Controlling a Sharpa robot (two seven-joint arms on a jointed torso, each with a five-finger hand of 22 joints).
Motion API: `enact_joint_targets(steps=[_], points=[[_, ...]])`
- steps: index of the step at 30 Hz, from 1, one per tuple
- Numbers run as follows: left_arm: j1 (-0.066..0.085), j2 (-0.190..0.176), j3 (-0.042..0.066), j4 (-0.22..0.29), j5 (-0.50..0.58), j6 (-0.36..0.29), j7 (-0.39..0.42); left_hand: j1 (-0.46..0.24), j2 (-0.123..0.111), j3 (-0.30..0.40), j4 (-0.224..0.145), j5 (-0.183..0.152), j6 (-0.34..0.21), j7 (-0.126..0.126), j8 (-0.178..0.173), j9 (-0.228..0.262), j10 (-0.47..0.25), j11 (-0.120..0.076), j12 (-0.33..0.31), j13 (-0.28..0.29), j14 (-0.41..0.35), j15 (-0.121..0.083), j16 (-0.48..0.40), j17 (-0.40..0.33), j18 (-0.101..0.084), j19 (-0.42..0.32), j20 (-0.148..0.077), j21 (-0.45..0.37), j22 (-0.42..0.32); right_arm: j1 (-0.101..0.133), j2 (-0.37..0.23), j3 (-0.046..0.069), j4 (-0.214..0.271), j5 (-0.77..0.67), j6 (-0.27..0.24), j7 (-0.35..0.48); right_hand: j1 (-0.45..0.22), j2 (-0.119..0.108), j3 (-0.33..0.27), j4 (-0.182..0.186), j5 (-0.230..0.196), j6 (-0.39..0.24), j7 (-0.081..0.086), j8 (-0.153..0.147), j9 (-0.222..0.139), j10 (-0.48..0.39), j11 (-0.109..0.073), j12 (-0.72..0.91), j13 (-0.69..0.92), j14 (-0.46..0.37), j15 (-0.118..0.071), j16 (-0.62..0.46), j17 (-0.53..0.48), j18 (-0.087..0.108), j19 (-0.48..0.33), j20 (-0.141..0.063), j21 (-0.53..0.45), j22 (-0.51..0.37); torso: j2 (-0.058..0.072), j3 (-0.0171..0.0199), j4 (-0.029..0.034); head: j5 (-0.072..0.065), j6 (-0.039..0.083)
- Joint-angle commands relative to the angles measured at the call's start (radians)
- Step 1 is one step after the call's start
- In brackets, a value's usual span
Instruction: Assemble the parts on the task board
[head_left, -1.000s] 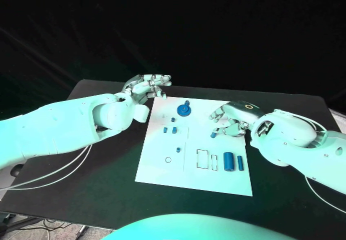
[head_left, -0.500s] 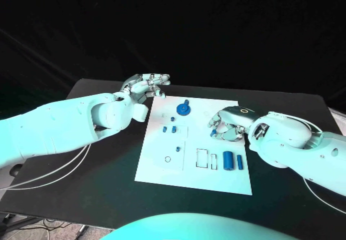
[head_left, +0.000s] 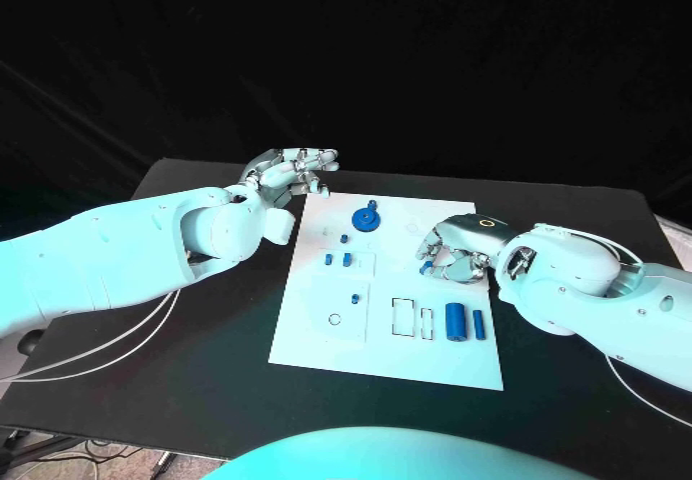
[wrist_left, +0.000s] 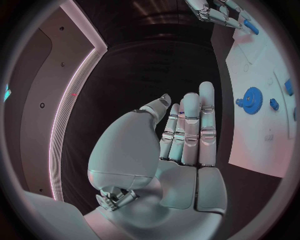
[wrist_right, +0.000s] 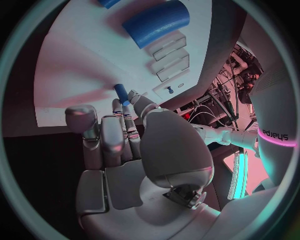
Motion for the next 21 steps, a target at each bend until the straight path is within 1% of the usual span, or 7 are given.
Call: enact_joint_targets(steps=[1, 5, 9, 21], points=[[0.000, 0.001, 0.000, 0.000, -0.007, 0.022, 0.004, 0.007, -0.003, -0.005, -0.003, 0.005, -0.008, -0.003, 0.006, -0.002, -0.009, -0.001, 0.005, 0.001, -0.010, 0.000, -0.003, -0.002, 0.011, 0.000, 0.003, -0.006, -0.002, -0.003, 0.007, -0.001, -0.012, -0.018, 0.016, -0.003, 0.011, 0.018, 0.026, -0.004, -0.016, 0.015, -0.002, 0.002, 0.001, 0.015, -0.004, -0.008, -0.001, 0.024, -0.008, 0.006, 0.001, 0.003, 0.007, 0.000, 0.006, 0.002, 0.000, -0.0002, 0.0000, -0.001, 0.000], [0.000, 0.001, 0.000, 0.000, -0.007, 0.022, 0.003, 0.007, -0.003, -0.005, -0.003, 0.005, -0.008, -0.003, 0.006, -0.002, -0.009, -0.001, 0.005, 0.001, -0.010, 0.000, -0.003, -0.002, 0.011, 0.000, 0.003, -0.006, -0.002, -0.007, 0.014, -0.001, -0.025, -0.028, 0.017, 0.000, 0.020, 0.022, 0.054, -0.012, -0.024, 0.028, -0.002, 0.004, 0.002, 0.031, -0.006, -0.012, -0.001, 0.025, -0.009, 0.007, 0.001, 0.002, 0.009, -0.002, 0.009, 0.008, 0.001, -0.0003, 0.0020, -0.003, -0.002], [0.000, 0.001, 0.000, 0.000, -0.007, 0.023, 0.001, 0.007, -0.003, -0.005, -0.003, 0.005, -0.008, -0.003, 0.006, -0.002, -0.009, -0.001, 0.005, 0.001, -0.010, 0.000, -0.003, -0.002, 0.011, 0.000, 0.003, -0.006, -0.002, -0.011, 0.019, -0.001, -0.031, -0.036, 0.018, 0.003, 0.019, 0.018, 0.081, -0.020, -0.027, 0.043, -0.003, 0.007, 0.004, 0.050, -0.007, -0.018, 0.000, 0.025, -0.011, 0.010, 0.004, 0.000, 0.012, -0.004, 0.014, 0.016, 0.000, -0.0005, 0.0003, -0.003, -0.005], [0.000, 0.000, 0.000, 0.000, -0.011, 0.022, -0.002, 0.006, -0.002, -0.005, -0.003, 0.005, -0.008, -0.002, 0.007, -0.002, -0.010, -0.001, 0.006, 0.001, -0.010, 0.001, -0.003, -0.003, 0.011, 0.000, 0.003, -0.006, -0.002, -0.015, 0.020, -0.001, -0.027, -0.043, 0.011, 0.011, 0.012, 0.011, 0.114, -0.028, -0.032, 0.069, -0.008, 0.013, 0.008, 0.088, -0.014, -0.027, 0.002, 0.028, -0.015, 0.020, 0.013, -0.002, 0.018, -0.008, 0.025, 0.033, -0.001, -0.0010, 0.0009, -0.001, -0.009]])
